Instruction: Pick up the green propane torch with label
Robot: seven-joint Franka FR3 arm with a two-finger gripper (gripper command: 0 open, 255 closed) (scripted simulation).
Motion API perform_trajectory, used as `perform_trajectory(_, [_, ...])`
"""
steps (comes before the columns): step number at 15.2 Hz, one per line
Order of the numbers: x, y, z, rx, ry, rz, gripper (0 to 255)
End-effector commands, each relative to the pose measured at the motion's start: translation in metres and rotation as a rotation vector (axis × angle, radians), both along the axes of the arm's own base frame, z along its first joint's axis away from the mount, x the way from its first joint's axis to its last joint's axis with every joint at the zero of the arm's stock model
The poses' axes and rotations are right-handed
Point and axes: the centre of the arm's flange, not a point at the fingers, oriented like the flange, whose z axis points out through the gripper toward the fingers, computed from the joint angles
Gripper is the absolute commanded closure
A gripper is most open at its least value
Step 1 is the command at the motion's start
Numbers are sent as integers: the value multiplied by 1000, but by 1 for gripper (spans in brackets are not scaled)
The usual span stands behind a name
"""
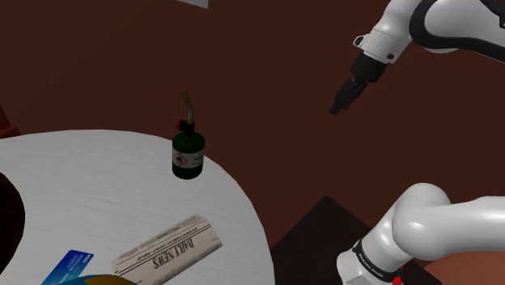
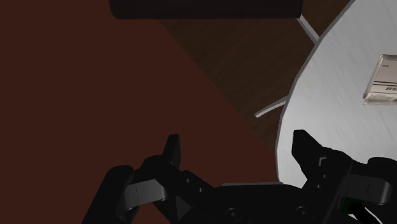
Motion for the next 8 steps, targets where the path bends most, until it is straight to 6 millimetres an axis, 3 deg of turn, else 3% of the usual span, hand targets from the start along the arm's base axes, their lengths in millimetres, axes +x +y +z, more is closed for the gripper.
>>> perform_trajectory(1, [0,0,0,0,0,0,0])
perform_trajectory(8, [62,52,-32,10,-41,86,0])
